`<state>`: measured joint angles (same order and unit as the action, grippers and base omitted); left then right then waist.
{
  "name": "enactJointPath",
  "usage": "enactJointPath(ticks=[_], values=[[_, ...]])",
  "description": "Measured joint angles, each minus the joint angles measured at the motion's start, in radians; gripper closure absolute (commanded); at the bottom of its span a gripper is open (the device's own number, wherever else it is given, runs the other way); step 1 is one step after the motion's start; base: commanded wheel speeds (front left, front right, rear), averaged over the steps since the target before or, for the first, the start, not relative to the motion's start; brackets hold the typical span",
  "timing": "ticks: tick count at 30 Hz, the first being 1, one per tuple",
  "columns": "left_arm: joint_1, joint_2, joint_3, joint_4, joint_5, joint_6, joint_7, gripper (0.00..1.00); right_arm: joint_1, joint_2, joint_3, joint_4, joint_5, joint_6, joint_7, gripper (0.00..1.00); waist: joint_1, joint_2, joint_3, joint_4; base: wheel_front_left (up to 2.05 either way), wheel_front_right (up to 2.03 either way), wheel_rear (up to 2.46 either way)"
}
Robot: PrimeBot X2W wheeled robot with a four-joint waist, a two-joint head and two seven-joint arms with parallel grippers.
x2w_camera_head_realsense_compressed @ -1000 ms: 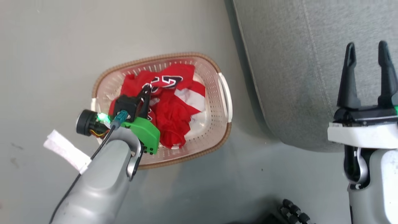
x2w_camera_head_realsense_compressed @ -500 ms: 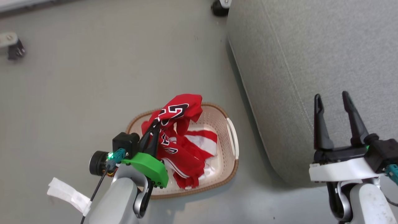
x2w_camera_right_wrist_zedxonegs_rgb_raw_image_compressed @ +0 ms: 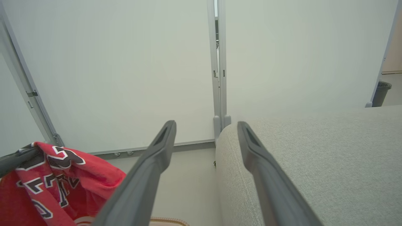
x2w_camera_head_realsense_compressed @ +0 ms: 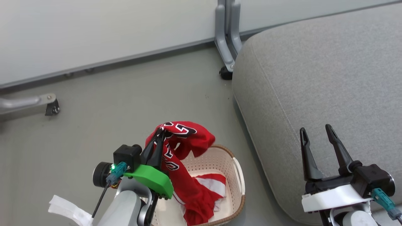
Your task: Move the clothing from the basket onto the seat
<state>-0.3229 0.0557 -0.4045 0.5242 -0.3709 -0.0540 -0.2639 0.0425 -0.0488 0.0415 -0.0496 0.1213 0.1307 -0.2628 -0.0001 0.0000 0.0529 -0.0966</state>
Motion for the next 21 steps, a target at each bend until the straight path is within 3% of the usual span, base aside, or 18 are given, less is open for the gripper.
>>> enactJointPath(ticks=[8,21], values=[[0.003,-0.003,-0.01,-0.03,0.005,-0.008,0.0,1.0,0.016,0.0,0.019,0.004,0.009,0.0,0.0,0.0,0.0,0.0,-0.061,-0.003,0.0,0.0,0.0],[-0.106,-0.006,-0.166,-0.114,-0.028,-0.023,0.035,1.0,-0.045,0.0,0.218,0.017,-0.043,0.0,0.0,0.0,0.0,0.0,-0.041,0.007,0.0,0.0,0.0]])
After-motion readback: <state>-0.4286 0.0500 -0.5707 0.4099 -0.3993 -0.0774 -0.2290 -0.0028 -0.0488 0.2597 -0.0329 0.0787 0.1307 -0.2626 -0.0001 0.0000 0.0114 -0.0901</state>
